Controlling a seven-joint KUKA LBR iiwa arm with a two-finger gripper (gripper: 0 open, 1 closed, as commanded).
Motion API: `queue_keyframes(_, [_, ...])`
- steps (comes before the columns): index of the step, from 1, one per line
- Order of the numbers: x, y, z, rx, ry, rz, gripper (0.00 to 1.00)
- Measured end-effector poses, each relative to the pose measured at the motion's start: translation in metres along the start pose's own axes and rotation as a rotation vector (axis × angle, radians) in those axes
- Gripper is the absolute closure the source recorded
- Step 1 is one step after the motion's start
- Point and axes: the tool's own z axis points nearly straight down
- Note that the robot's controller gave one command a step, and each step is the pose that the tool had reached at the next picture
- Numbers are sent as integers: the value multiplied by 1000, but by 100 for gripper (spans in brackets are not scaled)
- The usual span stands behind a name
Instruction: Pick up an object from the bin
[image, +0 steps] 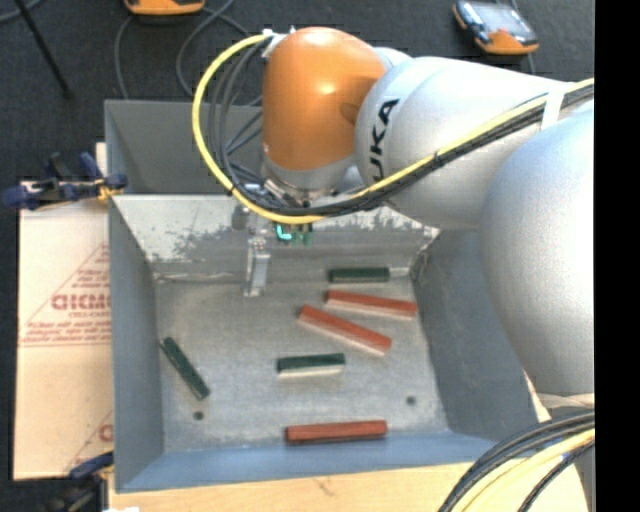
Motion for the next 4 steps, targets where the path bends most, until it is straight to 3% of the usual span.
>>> queue_keyframes(1, [41,-69,40,4,0,48,0])
queue_keyframes(2, [88,-111,40,1,-5,184,0])
queue_keyframes(3, [86,-192,146,4,0,106,0])
queue_keyframes(4, [84,-188,142,0,-6,105,100])
